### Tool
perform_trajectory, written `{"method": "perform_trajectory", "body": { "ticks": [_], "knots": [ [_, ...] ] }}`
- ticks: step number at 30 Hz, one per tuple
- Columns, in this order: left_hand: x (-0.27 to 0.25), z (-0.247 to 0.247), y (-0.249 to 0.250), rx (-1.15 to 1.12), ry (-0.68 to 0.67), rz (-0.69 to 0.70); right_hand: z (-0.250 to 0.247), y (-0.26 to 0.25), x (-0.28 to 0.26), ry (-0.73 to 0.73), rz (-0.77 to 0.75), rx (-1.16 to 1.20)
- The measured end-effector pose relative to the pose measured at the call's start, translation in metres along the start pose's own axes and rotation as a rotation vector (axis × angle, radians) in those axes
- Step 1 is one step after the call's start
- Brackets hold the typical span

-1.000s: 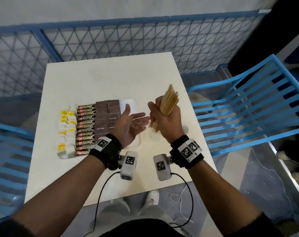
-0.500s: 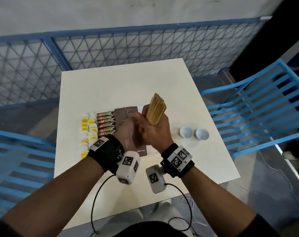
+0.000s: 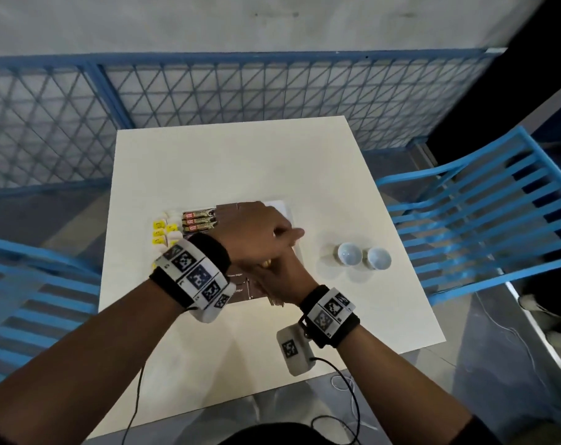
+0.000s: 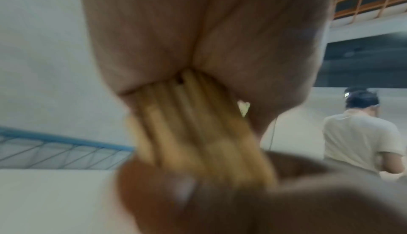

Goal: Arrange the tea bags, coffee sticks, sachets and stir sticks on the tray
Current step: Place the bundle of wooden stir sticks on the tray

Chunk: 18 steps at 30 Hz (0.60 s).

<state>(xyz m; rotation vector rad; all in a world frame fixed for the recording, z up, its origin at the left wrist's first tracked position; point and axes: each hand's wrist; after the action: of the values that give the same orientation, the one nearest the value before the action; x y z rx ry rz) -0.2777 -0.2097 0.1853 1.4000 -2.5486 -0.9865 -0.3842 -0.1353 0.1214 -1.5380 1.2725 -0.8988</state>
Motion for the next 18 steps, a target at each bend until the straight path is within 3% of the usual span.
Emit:
{"method": "perform_trajectory", "body": {
  "ticks": [3,6,9,12,18],
  "knots": [
    [0.0,-0.005,-0.003,-0.498,0.122,0.006,-0.011,-0.011,0.0,0.042,0.14,0.302],
    [0.002,-0.004,0.001,-0.804,0.023,-0.056,-0.025,-0.019,0.0,0.001,0.211,0.511],
    [0.005,-0.002,0.018,-1.202,-0.123,-0.105,-0.03,-0.024,-0.003,-0.101,0.21,0.549],
    [0.011,0.004,0.03,-1.227,-0.142,-0.116,-0.041,-0.025,-0.006,-0.168,0.238,0.615],
    [0.027,0.025,0.044,-1.187,0.043,-0.139,-0.066,-0.019,-0.011,-0.247,0.262,0.537]
  ]
}}
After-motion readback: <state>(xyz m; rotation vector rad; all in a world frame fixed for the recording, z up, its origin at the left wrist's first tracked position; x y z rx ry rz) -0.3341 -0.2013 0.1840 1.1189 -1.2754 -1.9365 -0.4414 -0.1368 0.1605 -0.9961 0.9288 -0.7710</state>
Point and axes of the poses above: each hand's wrist, its own x-axis towards the middle knuckle, its own z-axis out of the palm, y = z × x, and after that the axes turned 6 degrees about -z, right-handed
